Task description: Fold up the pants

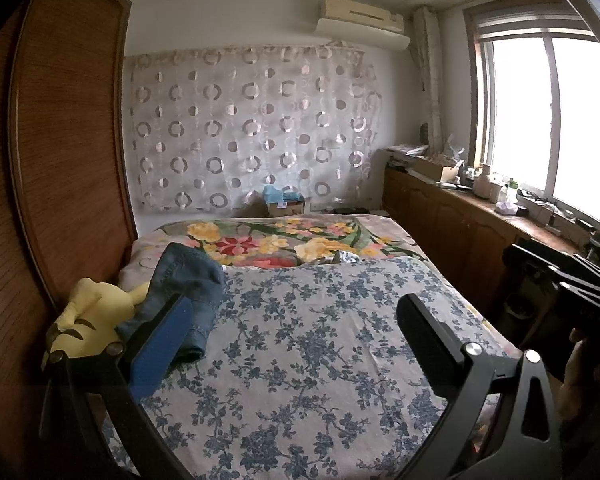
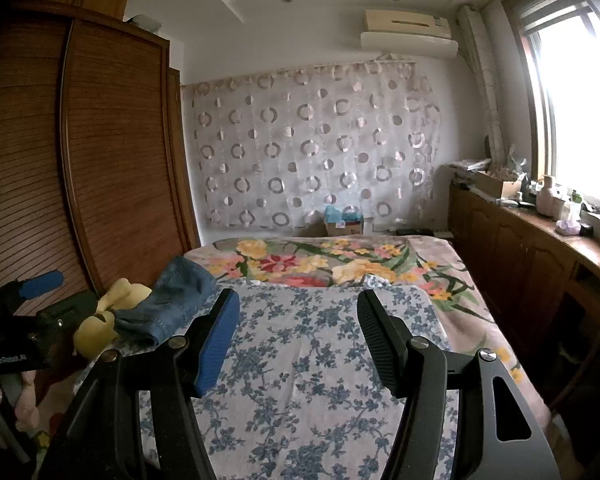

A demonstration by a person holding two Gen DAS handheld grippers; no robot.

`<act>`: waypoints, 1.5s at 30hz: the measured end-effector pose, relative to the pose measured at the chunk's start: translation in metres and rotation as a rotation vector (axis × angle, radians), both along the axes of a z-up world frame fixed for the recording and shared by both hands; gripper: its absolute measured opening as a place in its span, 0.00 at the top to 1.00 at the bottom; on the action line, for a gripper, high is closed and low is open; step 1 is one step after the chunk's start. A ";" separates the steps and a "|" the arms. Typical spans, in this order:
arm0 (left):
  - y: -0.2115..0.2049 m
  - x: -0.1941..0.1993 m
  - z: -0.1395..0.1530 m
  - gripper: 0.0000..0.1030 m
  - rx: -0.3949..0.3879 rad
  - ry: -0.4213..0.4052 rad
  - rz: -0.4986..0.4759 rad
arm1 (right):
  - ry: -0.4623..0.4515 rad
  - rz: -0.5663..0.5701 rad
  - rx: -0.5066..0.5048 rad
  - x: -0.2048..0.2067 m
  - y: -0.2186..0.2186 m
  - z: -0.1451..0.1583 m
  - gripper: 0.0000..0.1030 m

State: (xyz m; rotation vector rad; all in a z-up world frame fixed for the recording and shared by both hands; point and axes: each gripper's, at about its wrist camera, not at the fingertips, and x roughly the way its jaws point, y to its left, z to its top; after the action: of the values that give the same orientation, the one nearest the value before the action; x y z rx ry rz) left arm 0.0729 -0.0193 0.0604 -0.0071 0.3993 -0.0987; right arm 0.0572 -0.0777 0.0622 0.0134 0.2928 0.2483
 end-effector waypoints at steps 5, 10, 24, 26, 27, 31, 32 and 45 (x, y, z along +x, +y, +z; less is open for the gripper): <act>0.001 0.000 0.000 0.01 0.002 -0.001 -0.001 | 0.002 0.000 -0.001 0.000 0.000 0.000 0.39; 0.002 0.000 0.000 0.01 0.001 -0.002 -0.002 | 0.003 0.001 -0.002 0.000 -0.001 0.001 0.39; 0.002 0.000 0.000 0.01 0.001 -0.002 -0.003 | -0.003 0.001 -0.001 -0.003 -0.003 0.002 0.38; 0.002 0.000 0.000 0.01 0.001 -0.002 -0.002 | -0.004 -0.001 -0.003 -0.002 -0.004 0.003 0.38; 0.002 0.000 0.000 0.01 0.001 -0.001 -0.002 | -0.004 0.000 -0.003 -0.003 -0.003 0.002 0.38; 0.001 -0.001 0.000 0.01 0.002 -0.001 -0.002 | -0.004 -0.001 -0.003 -0.002 -0.003 0.002 0.38; 0.001 0.000 0.000 0.01 0.002 -0.001 -0.003 | -0.004 -0.001 -0.003 -0.002 -0.004 0.003 0.38; 0.001 -0.001 0.000 0.01 0.001 -0.002 -0.003 | -0.004 -0.001 -0.003 -0.002 -0.002 0.001 0.38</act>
State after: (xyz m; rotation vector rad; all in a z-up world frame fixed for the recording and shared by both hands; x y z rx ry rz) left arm 0.0722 -0.0181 0.0601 -0.0049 0.3973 -0.1013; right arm 0.0556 -0.0795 0.0636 0.0102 0.2887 0.2465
